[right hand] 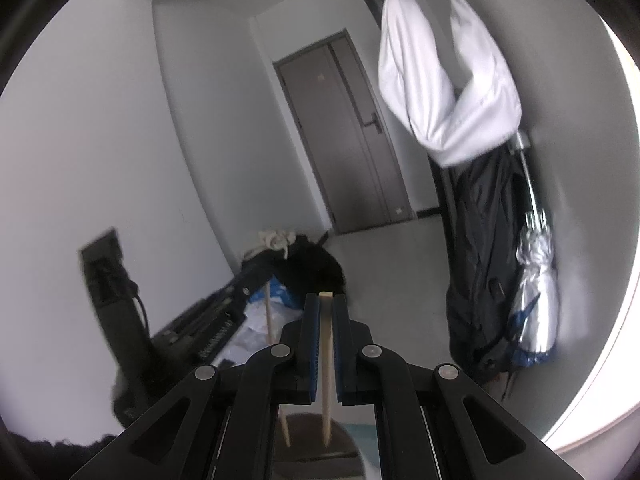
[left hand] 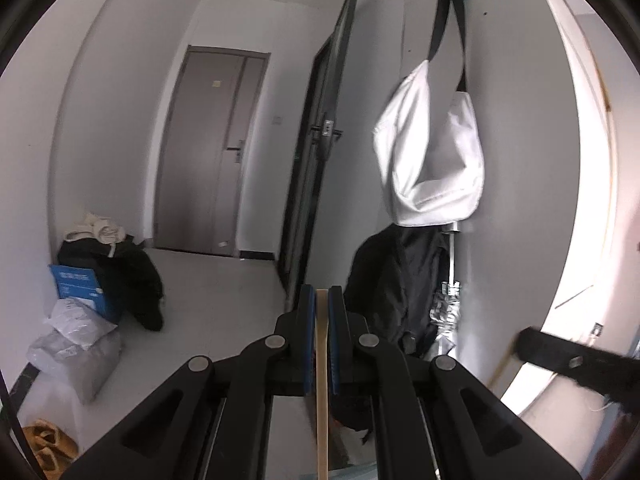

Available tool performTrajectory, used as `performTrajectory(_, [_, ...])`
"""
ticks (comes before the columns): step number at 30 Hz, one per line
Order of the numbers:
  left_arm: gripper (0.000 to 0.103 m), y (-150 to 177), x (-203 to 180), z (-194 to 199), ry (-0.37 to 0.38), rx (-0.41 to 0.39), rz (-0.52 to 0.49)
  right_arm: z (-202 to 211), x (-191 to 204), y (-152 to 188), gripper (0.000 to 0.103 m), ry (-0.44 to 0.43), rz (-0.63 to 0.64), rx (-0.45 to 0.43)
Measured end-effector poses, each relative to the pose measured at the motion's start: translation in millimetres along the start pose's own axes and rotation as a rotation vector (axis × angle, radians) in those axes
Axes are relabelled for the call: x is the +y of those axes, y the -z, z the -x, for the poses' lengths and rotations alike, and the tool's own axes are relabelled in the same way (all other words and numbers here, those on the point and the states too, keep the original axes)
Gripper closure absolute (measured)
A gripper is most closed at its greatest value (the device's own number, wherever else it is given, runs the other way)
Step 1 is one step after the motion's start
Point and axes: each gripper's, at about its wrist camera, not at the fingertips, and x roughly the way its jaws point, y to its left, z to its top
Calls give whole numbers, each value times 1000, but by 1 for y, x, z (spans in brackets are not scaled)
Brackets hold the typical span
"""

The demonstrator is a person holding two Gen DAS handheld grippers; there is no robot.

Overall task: Organize utensils
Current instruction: 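Lift the held chopsticks and drop them into the utensil holder with both grippers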

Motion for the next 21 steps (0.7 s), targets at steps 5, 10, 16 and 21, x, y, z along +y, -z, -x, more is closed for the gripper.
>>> performTrajectory(5, [101,3,0,6,25,19,-23,-8,-1,13,98,-14,-2,36])
performTrajectory(10, [101,5,-1,7,31,48,-27,-11,2,24,98,-25,-9,77])
performTrajectory(16, [101,3,-3,18,47,144,-34,-10,13,30,98,-36,14,108])
performTrajectory(21, [96,9,5,22,42,256,16,-10,26,32,94,-32,35,146])
